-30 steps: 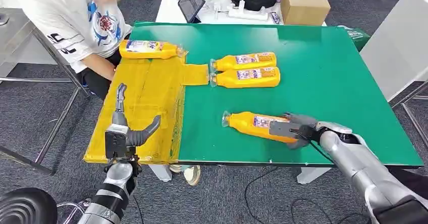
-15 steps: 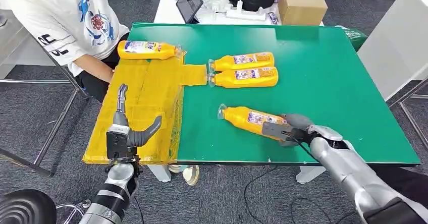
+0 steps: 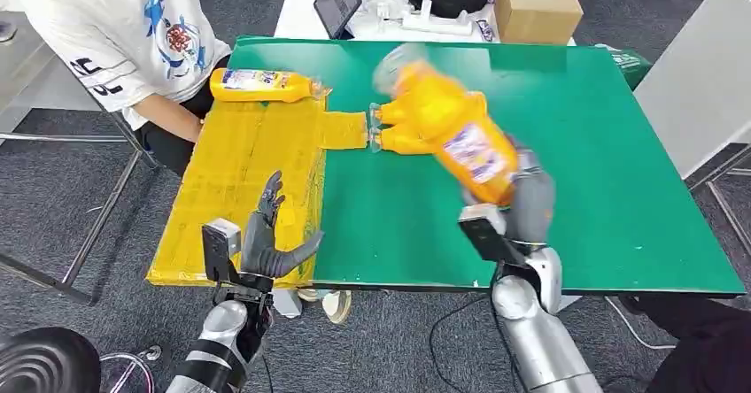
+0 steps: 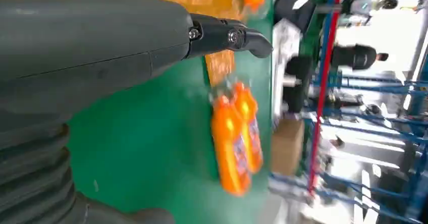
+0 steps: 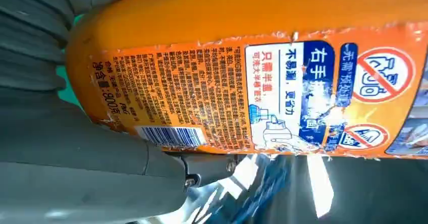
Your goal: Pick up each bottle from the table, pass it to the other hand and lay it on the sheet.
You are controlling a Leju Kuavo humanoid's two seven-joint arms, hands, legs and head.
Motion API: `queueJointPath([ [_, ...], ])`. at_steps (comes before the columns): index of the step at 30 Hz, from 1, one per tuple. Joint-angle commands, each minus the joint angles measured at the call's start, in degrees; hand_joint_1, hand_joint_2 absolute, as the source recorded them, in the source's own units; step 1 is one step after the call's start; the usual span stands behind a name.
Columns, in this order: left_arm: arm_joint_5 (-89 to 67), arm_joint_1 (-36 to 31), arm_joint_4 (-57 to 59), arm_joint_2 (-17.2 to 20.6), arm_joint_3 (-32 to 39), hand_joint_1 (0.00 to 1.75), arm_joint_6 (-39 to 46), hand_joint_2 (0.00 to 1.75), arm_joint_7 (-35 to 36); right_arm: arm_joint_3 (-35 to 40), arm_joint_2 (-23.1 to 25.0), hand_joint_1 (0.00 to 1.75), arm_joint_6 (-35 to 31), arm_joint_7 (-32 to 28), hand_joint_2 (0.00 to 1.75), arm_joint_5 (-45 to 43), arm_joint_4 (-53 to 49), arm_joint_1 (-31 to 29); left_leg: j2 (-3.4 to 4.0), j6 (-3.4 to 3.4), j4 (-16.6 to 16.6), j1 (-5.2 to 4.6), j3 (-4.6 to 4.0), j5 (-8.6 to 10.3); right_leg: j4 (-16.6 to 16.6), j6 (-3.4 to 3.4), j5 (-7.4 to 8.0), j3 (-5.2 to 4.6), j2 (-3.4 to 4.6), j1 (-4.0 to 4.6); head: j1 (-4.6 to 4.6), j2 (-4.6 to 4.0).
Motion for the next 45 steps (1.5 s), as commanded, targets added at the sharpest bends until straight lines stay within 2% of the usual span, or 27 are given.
queueJointPath([
  [1,5.4,-2.2,-0.2,0.6,-3.7,0.0,-4.0,1.75,2.0,-15.8,10.3,1.75,-0.1,-10.4,1.75,-4.1,-9.6,5.2,-0.01,0.09,0.0,-0.01,0.13,-0.07,0.0,-0.17,-0.08,0.18,-0.11,0.03,-0.02,0.0],
  [6,8.8,-1.7,-1.2,1.0,-4.0,0.0,-6.7,1.75,2.5,-14.9,9.6,1.75,-0.1,-10.3,1.75,-6.7,-5.8,5.1,0.1,0.09,0.0,-0.01,0.17,-0.09,-0.1,-0.23,-0.02,0.17,-0.02,0.04,-0.02,0.0],
  [9,12.9,-1.2,-2.2,1.7,-4.8,0.0,-11.8,1.75,2.5,-11.3,8.2,1.75,5.1,-10.8,1.75,-8.3,-0.6,5.4,0.16,0.07,-0.1,-0.03,0.16,-0.06,-0.1,-0.14,0.02,0.13,0.08,0.0,0.0,0.0],
  [14,13.3,-1.1,-2.5,1.8,-5.2,0.0,-12.5,1.75,2.3,-9.9,8.1,1.75,5.4,-10.8,1.75,-8.7,0.5,5.7,0.19,0.07,-0.1,-0.06,0.2,-0.09,-0.1,-0.14,0.0,0.14,0.12,-0.02,0.0,0.0],
  [15,14.9,-1.0,-2.6,2.0,-5.6,0.0,-14.8,1.75,2.2,-7.5,7.3,1.75,10.7,-10.1,1.75,-8.1,2.6,5.9,0.2,0.07,-0.1,-0.06,0.18,-0.08,-0.1,-0.13,0.01,0.12,0.13,-0.02,-0.02,0.0],
  [16,14.9,-0.9,-2.6,2.0,-5.7,0.0,-14.7,1.75,2.2,-7.3,7.8,1.75,10.7,-10.4,1.75,-7.9,3.6,6.0,0.22,0.08,-0.1,-0.03,0.28,-0.12,-0.1,-0.2,-0.01,0.24,0.12,0.02,-0.02,0.0],
  [17,15.4,-0.7,-3.0,2.2,-6.2,0.0,-16.0,1.75,1.7,-4.6,7.5,1.75,15.8,-9.6,1.75,-7.1,6.9,6.1,0.23,0.08,-0.1,-0.01,0.31,-0.12,-0.2,-0.18,0.0,0.27,0.14,0.03,-0.02,0.0],
  [18,15.4,-0.7,-3.1,2.2,-6.3,0.0,-16.0,1.75,1.6,-3.7,7.9,1.75,16.0,-10.0,1.75,-6.4,8.7,6.0,0.24,0.06,-0.1,-0.02,0.23,-0.09,-0.2,-0.14,0.03,0.19,0.17,0.01,-0.02,0.0],
  [19,14.8,-0.6,-3.6,2.4,-7.0,0.0,-16.4,1.75,1.2,-0.1,8.1,1.75,20.2,-9.5,1.75,-5.0,14.2,5.5,0.35,0.08,-0.1,0.01,0.39,-0.14,-0.2,-0.2,0.03,0.34,0.25,0.06,-0.02,0.0],
  [20,14.7,-0.6,-3.7,2.3,-7.1,0.0,-16.4,1.75,1.1,0.5,8.7,1.75,19.7,-9.8,1.75,-4.7,15.8,5.3,0.44,0.1,-0.2,0.03,0.55,-0.18,-0.3,-0.27,0.02,0.48,0.31,0.1,0.0,0.0],
  [21,14.5,-0.7,-3.6,2.4,-7.5,0.0,-16.7,1.75,1.3,3.1,9.2,1.75,20.7,-10.2,1.75,-3.2,19.6,4.7,0.36,0.05,-0.1,0.0,0.25,-0.11,-0.2,-0.14,0.06,0.17,0.29,0.03,-0.04,0.0],
  [24,13.7,-1.5,-2.4,2.2,-8.6,0.0,-17.3,1.75,1.6,8.8,11.2,1.75,20.8,-10.5,1.75,0.2,26.2,3.1,0.3,0.04,-0.1,0.01,0.23,-0.08,-0.2,-0.16,0.04,0.15,0.22,0.04,-0.04,0.0],
  [25,12.6,-1.9,-1.9,2.2,-9.2,0.0,-16.6,1.75,1.6,10.3,12.1,1.75,20.9,-10.6,1.75,0.2,28.1,2.3,0.48,0.07,-0.2,0.06,0.55,-0.15,-0.3,-0.33,0.03,0.44,0.32,0.14,0.0,0.0],
  [26,10.0,-2.1,-2.0,2.3,-9.9,0.0,-14.3,1.75,0.6,11.6,12.7,1.75,19.2,-10.3,1.75,1.2,29.0,1.8,0.41,0.04,-0.1,0.05,0.29,-0.11,-0.2,-0.21,0.04,0.19,0.3,0.1,-0.02,0.0],
  [27,9.3,-2.2,-1.9,2.3,-10.1,0.0,-13.8,1.75,0.4,12.2,13.0,1.75,19.1,-10.1,1.75,1.1,29.3,1.5,0.55,0.05,-0.1,0.09,0.43,-0.16,-0.2,-0.29,0.03,0.3,0.41,0.17,0.0,0.0],
  [29,8.5,-2.5,-1.6,2.1,-10.4,0.0,-13.5,1.75,0.8,14.5,13.4,1.75,20.0,-9.4,1.75,0.9,29.7,0.5,0.37,0.05,-0.1,0.05,0.14,-0.1,-0.1,-0.15,0.03,0.06,0.29,0.11,0.0,0.0],
  [31,8.1,-2.9,-0.9,1.9,-10.7,0.0,-13.7,1.75,1.0,16.5,13.6,1.75,20.2,-8.5,1.75,1.9,30.9,-0.4,0.34,0.07,-0.1,0.02,0.23,-0.11,-0.1,-0.19,0.0,0.12,0.23,0.09,0.0,0.0],
  [45,9.2,-3.3,0.0,2.0,-11.8,0.0,-16.6,1.75,1.4,18.3,14.1,1.75,19.3,-7.2,1.75,1.3,34.2,-2.6,0.21,0.05,-0.1,0.02,0.11,-0.06,-0.1,-0.14,-0.02,0.05,0.07,0.07,0.0,0.0],
])
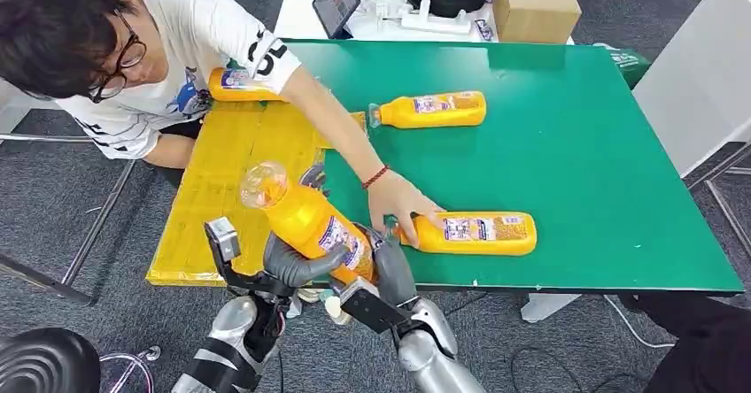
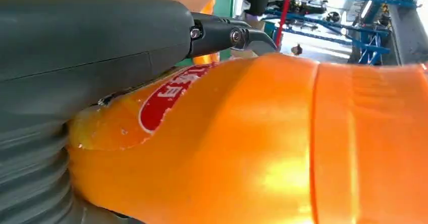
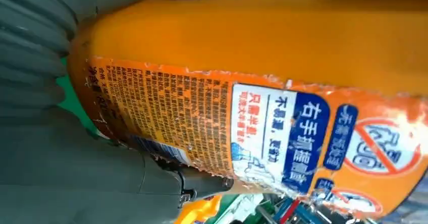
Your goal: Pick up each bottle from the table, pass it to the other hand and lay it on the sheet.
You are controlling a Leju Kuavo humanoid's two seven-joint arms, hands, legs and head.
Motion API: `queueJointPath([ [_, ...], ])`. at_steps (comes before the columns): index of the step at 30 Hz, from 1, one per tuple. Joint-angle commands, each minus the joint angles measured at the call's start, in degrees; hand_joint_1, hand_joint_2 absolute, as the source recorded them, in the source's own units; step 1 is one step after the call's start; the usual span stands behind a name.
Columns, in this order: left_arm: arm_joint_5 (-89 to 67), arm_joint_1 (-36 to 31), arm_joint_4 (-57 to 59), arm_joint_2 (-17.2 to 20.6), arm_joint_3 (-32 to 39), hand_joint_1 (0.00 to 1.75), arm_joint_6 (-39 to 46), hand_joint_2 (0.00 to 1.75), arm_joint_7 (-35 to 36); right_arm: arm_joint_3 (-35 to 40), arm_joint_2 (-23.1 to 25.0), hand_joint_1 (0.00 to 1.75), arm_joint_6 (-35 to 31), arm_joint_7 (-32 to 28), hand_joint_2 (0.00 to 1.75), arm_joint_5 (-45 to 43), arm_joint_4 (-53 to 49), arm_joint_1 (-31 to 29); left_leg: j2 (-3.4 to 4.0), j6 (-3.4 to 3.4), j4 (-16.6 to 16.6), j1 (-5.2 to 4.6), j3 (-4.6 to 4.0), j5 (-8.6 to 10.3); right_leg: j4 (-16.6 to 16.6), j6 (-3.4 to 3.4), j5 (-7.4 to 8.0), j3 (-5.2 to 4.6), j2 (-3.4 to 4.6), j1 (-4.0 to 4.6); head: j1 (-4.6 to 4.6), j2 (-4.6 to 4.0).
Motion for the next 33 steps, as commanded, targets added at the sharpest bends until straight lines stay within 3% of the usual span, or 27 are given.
queueJointPath([
  [1,0.1,-3.2,3.7,1.4,-3.3,0.0,-1.2,1.75,0.6,4.6,-0.2,1.75,0.1,0.5,1.75,0.4,7.2,-3.0,0.06,0.04,0.0,0.01,0.14,-0.03,-0.1,-0.09,-0.02,0.13,0.0,0.04,-0.02,0.0],
  [5,4.3,-3.2,4.3,2.2,-3.9,0.0,-6.8,1.75,1.3,4.8,-0.3,1.75,0.0,0.8,1.75,-0.3,7.9,-3.5,0.11,0.06,-0.1,0.04,0.25,-0.07,-0.1,-0.16,-0.04,0.25,0.01,0.08,-0.02,0.0],
  [6,5.3,-3.1,4.5,2.3,-3.8,0.07,-8.0,1.75,1.3,5.0,-0.3,1.75,0.0,0.9,1.75,-0.2,8.3,-3.7,0.07,0.04,0.0,0.02,0.13,-0.03,-0.1,-0.1,-0.01,0.13,0.0,0.04,0.0,0.0],
  [7,7.3,-2.9,4.6,2.3,-3.7,1.62,-10.3,1.75,1.5,5.4,-0.3,1.75,0.1,1.1,1.75,0.0,8.9,-4.0,0.1,0.06,-0.1,0.03,0.22,-0.05,-0.1,-0.15,-0.03,0.22,0.0,0.07,0.02,0.0],
  [8,7.6,-2.9,4.5,2.4,-3.8,1.75,-10.9,1.75,1.3,5.6,-0.2,1.75,0.0,1.1,1.75,0.1,9.3,-4.1,0.1,0.05,0.0,0.02,0.18,-0.04,-0.1,-0.12,-0.02,0.18,0.01,0.05,-0.02,0.0],
  [23,8.3,-2.0,3.2,3.4,-5.2,1.75,-13.0,1.75,1.0,5.3,0.0,1.73,-0.8,1.6,1.75,-0.2,10.3,-4.6,0.1,0.06,0.0,0.03,0.23,-0.07,-0.1,-0.16,-0.07,0.23,-0.04,0.07,-0.02,0.0],
  [24,7.8,-1.9,2.8,3.5,-5.1,1.75,-12.1,1.75,1.1,4.7,0.1,1.27,-1.2,1.5,1.75,-0.7,9.8,-4.5,0.1,0.05,0.0,0.03,0.16,-0.05,-0.1,-0.13,-0.05,0.16,-0.03,0.06,0.0,0.0],
  [25,6.8,-1.8,2.5,3.5,-5.0,1.75,-11.0,1.75,0.8,4.1,0.3,0.03,-2.0,1.3,1.75,-1.0,9.2,-4.3,0.14,0.07,0.0,0.06,0.28,-0.1,-0.1,-0.2,-0.07,0.28,-0.02,0.11,-0.02,0.0],
  [27,6.5,-1.7,2.1,3.4,-4.6,1.75,-10.3,1.75,0.8,3.5,0.7,0.0,-2.0,1.5,1.75,-1.9,8.3,-4.0,0.09,0.05,0.0,0.02,0.13,-0.04,0.0,-0.12,-0.04,0.12,-0.05,0.06,0.0,0.0],
  [28,4.4,-1.8,1.8,3.5,-4.6,1.75,-8.2,1.75,0.4,3.8,0.4,0.0,-1.0,1.7,0.0,-2.1,7.5,-4.0,0.13,0.08,0.0,0.05,0.25,-0.09,-0.1,-0.19,-0.08,0.25,-0.04,0.1,-0.02,0.0],
  [32,-4.1,-2.8,1.1,2.4,-1.3,1.75,4.2,1.75,-1.2,2.6,-1.0,0.0,3.0,1.4,0.0,-6.3,0.2,-2.5,0.15,0.06,0.0,0.0,0.08,-0.04,0.0,-0.11,-0.02,0.05,0.02,0.04,0.0,0.0],
  [33,-4.7,-3.0,1.2,2.5,-1.1,1.75,5.0,1.75,-1.2,2.4,-1.2,0.0,3.1,1.5,0.0,-6.5,-0.4,-2.3,0.27,0.13,0.0,0.06,0.36,-0.17,-0.1,-0.25,-0.09,0.35,0.07,0.13,0.02,0.0],
])
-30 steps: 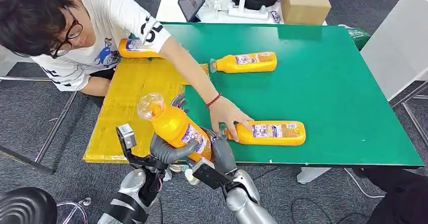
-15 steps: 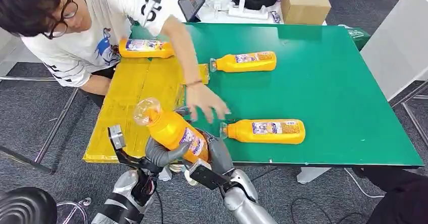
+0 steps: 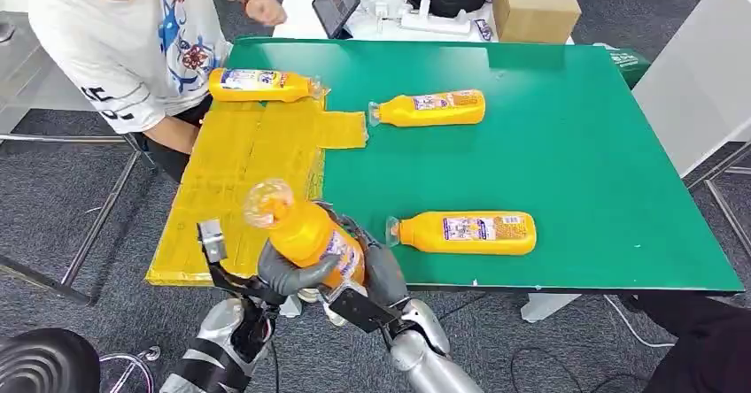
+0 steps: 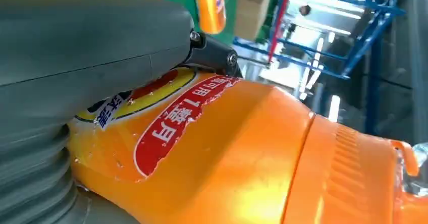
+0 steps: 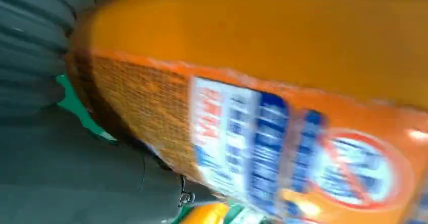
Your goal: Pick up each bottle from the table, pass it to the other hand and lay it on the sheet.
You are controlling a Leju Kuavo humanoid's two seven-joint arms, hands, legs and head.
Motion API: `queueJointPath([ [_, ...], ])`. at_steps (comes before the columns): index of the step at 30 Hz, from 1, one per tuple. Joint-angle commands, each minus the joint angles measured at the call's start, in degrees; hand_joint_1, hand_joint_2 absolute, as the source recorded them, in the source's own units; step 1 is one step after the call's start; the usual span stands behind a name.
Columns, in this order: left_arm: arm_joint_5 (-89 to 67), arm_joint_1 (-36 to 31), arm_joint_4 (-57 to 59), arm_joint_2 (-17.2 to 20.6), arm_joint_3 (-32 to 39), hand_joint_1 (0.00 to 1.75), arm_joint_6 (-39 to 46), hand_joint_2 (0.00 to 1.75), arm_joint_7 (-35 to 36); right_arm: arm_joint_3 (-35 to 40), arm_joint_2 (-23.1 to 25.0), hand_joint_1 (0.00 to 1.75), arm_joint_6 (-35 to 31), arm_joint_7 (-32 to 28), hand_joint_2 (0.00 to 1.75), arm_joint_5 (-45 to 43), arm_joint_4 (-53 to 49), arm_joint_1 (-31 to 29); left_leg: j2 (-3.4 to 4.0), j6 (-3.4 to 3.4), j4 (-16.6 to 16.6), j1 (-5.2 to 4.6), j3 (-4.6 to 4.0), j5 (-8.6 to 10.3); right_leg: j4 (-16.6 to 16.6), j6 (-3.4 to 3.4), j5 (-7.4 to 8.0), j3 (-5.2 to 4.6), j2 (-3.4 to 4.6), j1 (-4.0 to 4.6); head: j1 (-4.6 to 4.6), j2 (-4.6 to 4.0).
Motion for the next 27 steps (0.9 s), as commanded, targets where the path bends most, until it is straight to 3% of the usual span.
queueJointPath([
  [1,-11.9,-3.9,1.1,-1.3,2.7,1.75,19.3,1.75,-1.5,-0.9,-2.2,0.0,5.2,-0.6,0.0,-6.0,-9.1,1.0,0.02,0.07,0.0,0.03,0.09,-0.06,0.0,-0.14,-0.05,0.13,-0.06,0.07,0.0,0.0],
  [4,-14.6,-6.9,4.0,-1.8,8.7,1.75,29.1,1.75,-3.2,-2.4,-3.1,0.0,6.1,-0.3,0.0,-8.6,-15.7,2.5,-0.07,0.04,0.0,0.03,0.02,0.0,0.0,-0.12,-0.03,0.06,-0.14,0.06,0.02,0.0],
  [9,-14.6,-7.6,4.7,-1.4,9.7,1.75,29.1,1.75,-3.3,-2.6,-3.4,0.0,6.0,-0.3,0.0,-8.9,-17.4,3.1,0.0,0.07,0.0,0.03,0.17,-0.03,0.0,-0.16,-0.03,0.18,-0.11,0.08,0.0,0.0],
  [11,-18.2,-8.7,5.2,-1.5,12.3,1.75,37.6,1.75,-6.0,-3.8,-3.1,0.0,4.7,-1.8,0.0,-10.7,-19.8,3.9,0.0,0.1,0.0,0.04,0.27,-0.05,-0.1,-0.18,-0.06,0.31,-0.12,0.09,0.0,0.0],
  [13,-22.8,-10.7,6.8,-0.1,13.8,1.75,43.9,1.75,-7.8,-5.2,-2.8,0.0,2.1,-4.0,0.0,-12.7,-25.2,5.6,0.05,0.08,0.0,0.05,0.17,-0.06,0.0,-0.16,-0.05,0.2,-0.06,0.1,0.0,0.0],
  [15,-29.0,-12.6,9.2,0.9,15.1,1.75,49.3,1.75,-9.0,-4.6,-2.7,0.0,-7.0,-4.5,0.0,-16.5,-35.6,8.2,0.1,0.11,0.0,0.07,0.34,-0.14,0.0,-0.26,-0.12,0.37,-0.05,0.13,0.02,0.0],
  [16,-29.1,-12.9,9.4,0.9,15.3,1.75,49.1,1.75,-8.9,-4.7,-2.5,0.0,-7.1,-4.4,0.0,-16.5,-36.6,8.3,0.02,0.03,0.0,0.0,0.01,-0.01,0.1,-0.13,-0.04,0.0,-0.07,0.03,-0.02,0.0],
  [21,-29.5,-12.8,9.5,0.4,15.1,1.75,49.4,1.75,-8.9,-4.7,-2.5,0.0,-7.0,-4.3,0.0,-16.5,-36.1,8.4,-0.02,0.05,0.0,0.02,0.13,-0.03,0.0,-0.14,-0.03,0.14,-0.04,0.06,0.02,0.0],
  [23,-38.2,-14.8,13.4,1.4,14.4,1.75,56.2,1.75,-6.3,-3.1,-3.4,0.0,-16.6,-4.5,0.0,-19.3,-42.7,8.7,0.06,0.06,0.0,0.03,0.16,-0.03,0.0,-0.15,-0.02,0.15,-0.02,0.07,-0.02,0.0],
  [27,-55.5,-21.1,29.4,4.4,12.7,1.75,61.3,1.75,2.0,-7.2,-1.6,0.0,-17.7,-4.5,0.0,-17.6,-49.5,11.0,-0.16,0.05,0.0,-0.02,0.11,0.02,0.0,-0.14,-0.06,0.13,-0.2,0.01,0.02,0.0],
])
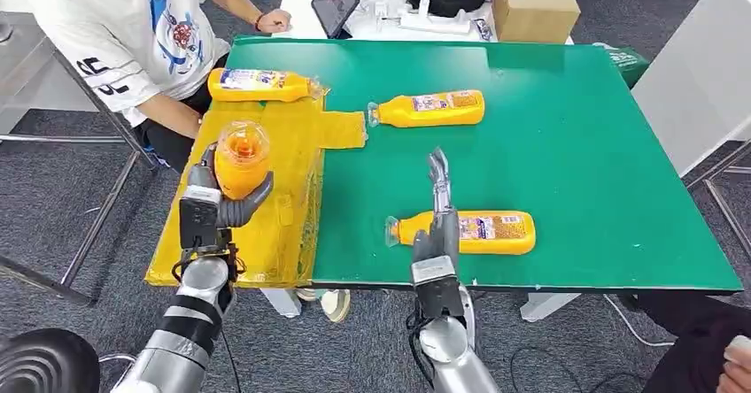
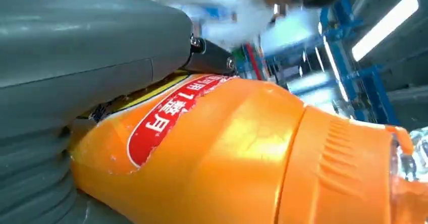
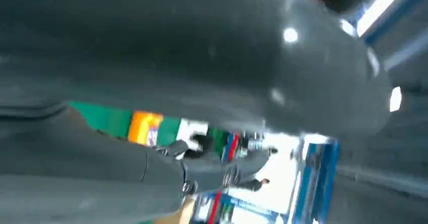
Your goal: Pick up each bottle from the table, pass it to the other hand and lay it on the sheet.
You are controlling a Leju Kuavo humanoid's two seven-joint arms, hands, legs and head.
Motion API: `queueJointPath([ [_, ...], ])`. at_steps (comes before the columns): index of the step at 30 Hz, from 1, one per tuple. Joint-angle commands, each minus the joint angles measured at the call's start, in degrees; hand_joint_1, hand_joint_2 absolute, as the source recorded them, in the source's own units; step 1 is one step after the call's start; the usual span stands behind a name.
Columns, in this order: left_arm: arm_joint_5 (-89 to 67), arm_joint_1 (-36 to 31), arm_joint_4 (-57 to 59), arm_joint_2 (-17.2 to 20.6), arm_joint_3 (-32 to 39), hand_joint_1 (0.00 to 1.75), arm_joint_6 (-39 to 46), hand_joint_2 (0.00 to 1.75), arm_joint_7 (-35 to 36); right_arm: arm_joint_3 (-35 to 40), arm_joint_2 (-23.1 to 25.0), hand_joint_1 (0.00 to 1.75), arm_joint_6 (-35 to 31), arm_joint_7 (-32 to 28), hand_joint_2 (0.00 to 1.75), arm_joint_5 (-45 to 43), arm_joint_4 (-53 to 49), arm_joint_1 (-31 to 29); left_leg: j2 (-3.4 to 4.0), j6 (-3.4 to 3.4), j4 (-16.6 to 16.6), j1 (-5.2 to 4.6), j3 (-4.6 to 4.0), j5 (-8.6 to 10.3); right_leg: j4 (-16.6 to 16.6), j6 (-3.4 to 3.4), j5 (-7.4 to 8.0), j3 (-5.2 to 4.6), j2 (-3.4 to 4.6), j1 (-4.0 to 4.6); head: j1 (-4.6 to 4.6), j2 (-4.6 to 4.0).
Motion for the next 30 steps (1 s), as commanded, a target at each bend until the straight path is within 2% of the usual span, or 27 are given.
queueJointPath([
  [1,-23.1,-12.0,27.5,4.5,-0.5,1.75,7.5,1.75,10.8,-4.4,0.3,0.0,-5.5,-0.2,0.0,0.9,-14.8,2.5,-0.1,0.06,0.0,0.04,0.25,-0.05,0.0,-0.19,-0.09,0.31,-0.17,0.08,0.02,0.0],
  [2,-27.9,-13.2,31.2,5.3,-2.4,1.75,6.7,1.75,14.3,-4.9,0.6,0.0,-5.5,-0.2,0.0,1.3,-15.1,2.7,-0.01,0.04,0.0,0.0,0.19,-0.02,0.0,-0.14,-0.04,0.21,-0.07,0.04,0.0,0.0],
  [3,-27.4,-12.9,32.0,5.3,-1.5,1.75,5.9,1.75,14.1,-5.2,0.6,0.0,-5.5,-0.2,0.0,1.1,-15.2,2.7,0.08,0.09,-0.1,0.07,0.47,-0.11,-0.1,-0.29,-0.09,0.49,-0.04,0.14,-0.02,0.0],
  [4,-32.1,-13.6,35.5,6.0,-3.8,1.75,3.7,1.75,17.3,-5.5,0.6,0.0,-5.5,-0.2,0.0,1.2,-14.9,2.6,0.06,0.04,-0.1,0.01,0.21,-0.03,0.0,-0.13,-0.03,0.21,-0.03,0.04,0.0,0.0],
  [5,-32.0,-13.0,35.9,6.1,-3.5,1.75,3.4,1.75,17.2,-5.6,0.6,0.0,-5.5,-0.2,0.0,0.8,-14.6,2.5,0.09,0.05,-0.1,0.02,0.31,-0.04,-0.1,-0.18,-0.03,0.31,-0.02,0.07,0.0,0.0],
  [8,-40.5,-12.8,39.3,7.5,-8.8,1.75,1.7,1.75,22.4,-5.9,0.0,0.0,-5.5,-0.2,0.0,-0.3,-13.1,2.1,0.17,0.06,-0.1,0.03,0.4,-0.09,-0.1,-0.18,-0.05,0.37,0.05,0.08,-0.02,0.0],
  [9,-40.5,-12.6,39.4,7.4,-8.5,1.75,0.1,1.75,22.8,-5.6,-0.4,0.0,-5.5,-0.2,1.75,-1.2,-12.8,1.9,0.15,0.06,-0.1,0.02,0.31,-0.07,-0.1,-0.14,-0.04,0.28,0.05,0.06,0.0,0.0],
  [16,-43.0,-11.1,39.3,7.8,-9.2,1.75,-4.9,1.75,21.6,-5.7,-1.1,0.0,-3.6,-0.2,1.75,-3.8,-8.1,0.9,0.38,0.06,-0.2,0.04,0.5,-0.09,-0.2,-0.2,0.03,0.44,0.26,0.09,0.0,0.0],
  [27,-43.2,-10.6,39.0,7.6,-9.4,1.75,-6.2,1.75,20.1,-5.7,-1.0,0.0,-2.5,-0.2,1.75,-4.3,-6.5,0.6,0.34,0.07,-0.2,0.03,0.74,-0.05,-0.2,-0.17,0.04,0.69,0.22,0.09,0.0,0.0],
  [28,-43.8,-10.4,38.9,7.7,-9.9,1.64,-6.3,1.75,19.9,-5.8,-0.9,0.0,-2.1,-0.2,1.75,-4.5,-6.1,0.5,0.26,0.04,-0.1,0.01,0.67,-0.04,-0.1,-0.11,0.02,0.64,0.17,0.04,0.0,0.0],
  [29,-44.7,-10.4,39.0,7.8,-10.4,0.0,-6.7,1.75,20.1,-6.0,-0.8,0.0,-1.8,-0.2,1.75,-4.5,-5.9,0.5,0.36,0.07,-0.2,0.02,0.77,-0.05,-0.2,-0.18,0.05,0.73,0.24,0.08,0.0,0.0],
  [30,-43.8,-10.1,38.8,7.5,-9.7,0.0,-7.8,1.75,19.3,-6.2,-0.7,0.0,-1.1,-0.2,1.75,-4.6,-4.9,0.3,0.36,0.06,-0.2,0.01,0.78,-0.05,-0.2,-0.17,0.04,0.74,0.25,0.07,0.0,0.0],
])
